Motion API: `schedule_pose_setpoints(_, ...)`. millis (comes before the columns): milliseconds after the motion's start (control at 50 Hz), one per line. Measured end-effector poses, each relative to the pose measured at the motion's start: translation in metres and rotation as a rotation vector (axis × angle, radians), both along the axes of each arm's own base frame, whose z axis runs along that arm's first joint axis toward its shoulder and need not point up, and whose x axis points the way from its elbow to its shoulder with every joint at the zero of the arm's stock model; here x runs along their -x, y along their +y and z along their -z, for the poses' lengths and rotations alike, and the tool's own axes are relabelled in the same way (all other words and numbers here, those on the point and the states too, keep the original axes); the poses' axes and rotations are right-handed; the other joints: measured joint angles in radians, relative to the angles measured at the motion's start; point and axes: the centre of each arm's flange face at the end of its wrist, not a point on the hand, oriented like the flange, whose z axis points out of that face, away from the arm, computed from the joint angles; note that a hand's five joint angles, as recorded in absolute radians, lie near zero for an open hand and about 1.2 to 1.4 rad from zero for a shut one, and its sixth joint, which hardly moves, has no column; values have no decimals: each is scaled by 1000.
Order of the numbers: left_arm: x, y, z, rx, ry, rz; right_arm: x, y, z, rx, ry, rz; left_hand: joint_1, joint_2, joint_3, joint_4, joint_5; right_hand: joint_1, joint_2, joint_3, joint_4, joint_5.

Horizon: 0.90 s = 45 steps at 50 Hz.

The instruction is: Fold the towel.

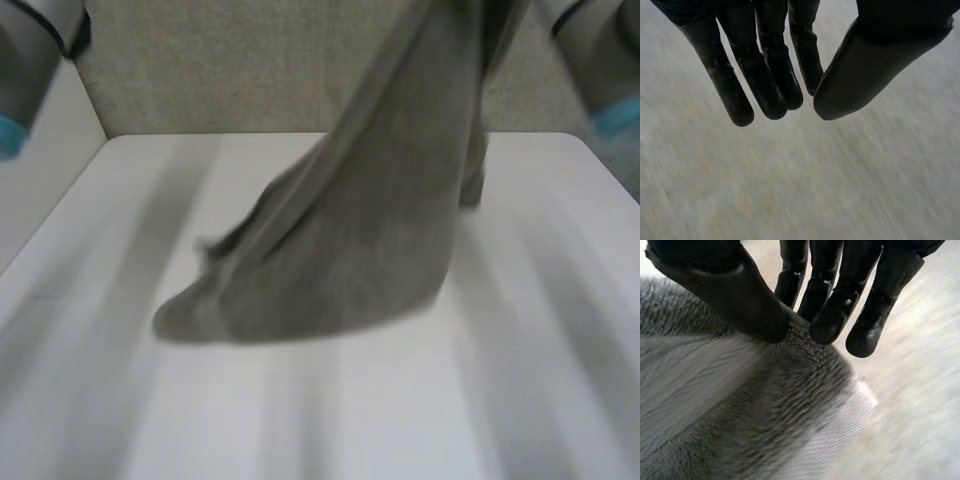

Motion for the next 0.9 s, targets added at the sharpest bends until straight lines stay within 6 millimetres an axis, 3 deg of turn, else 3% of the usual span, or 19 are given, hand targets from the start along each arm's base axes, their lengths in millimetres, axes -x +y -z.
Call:
schedule_pose_setpoints(40, -1, 3, -11, 21, 32, 13, 5, 3, -18, 36, -67, -13, 0, -22, -24, -23, -19, 0, 0, 0, 0, 0)
schedule_pose_setpoints(80, -3, 6, -15, 17, 58, 29, 8, 5, -28, 44, -115, -29, 151, -75, -80, -79, -71, 0, 0, 0, 0, 0)
schedule_pose_setpoints(120, -3, 7, -7, -30, 73, 45, 10, 3, -22, -2, -121, -41, 241, -239, -239, -243, -230, 0, 0, 0, 0, 0)
schedule_pose_setpoints(200, -3, 6, 22, -139, 63, 52, 7, -2, 6, -119, -72, -47, 17, -509, -508, -510, -515, 0, 0, 0, 0, 0)
schedule_pose_setpoints(260, -3, 7, 68, -286, 19, 45, 4, -6, 48, -248, 25, -51, -241, -775, -779, -778, -793, 0, 0, 0, 0, 0)
schedule_pose_setpoints(320, -4, 11, 110, -399, -39, 31, 2, -5, 82, -331, 109, -53, -278, -817, -824, -822, -845, 0, 0, 0, 0, 0)
schedule_pose_setpoints(380, -6, 21, 169, -523, -152, 12, 2, 2, 121, -416, 210, -57, -278, -818, -827, -823, -851, 0, 0, 1, 0, 0)
schedule_pose_setpoints(500, -8, 34, 225, -589, -296, -5, 6, 17, 152, -490, 288, -69, -279, -818, -827, -823, -852, 0, 0, 1, 0, 0)
schedule_pose_setpoints(600, -9, 40, 245, -586, -340, -10, 9, 34, 161, -533, 312, -92, -279, -818, -827, -823, -852, 0, 0, 2, 0, 0)
schedule_pose_setpoints(900, 2, 49, 270, -598, -373, 32, 20, 70, 184, -648, 349, -113, -277, -817, -826, -822, -834, 0, 0, 5, 0, 0)
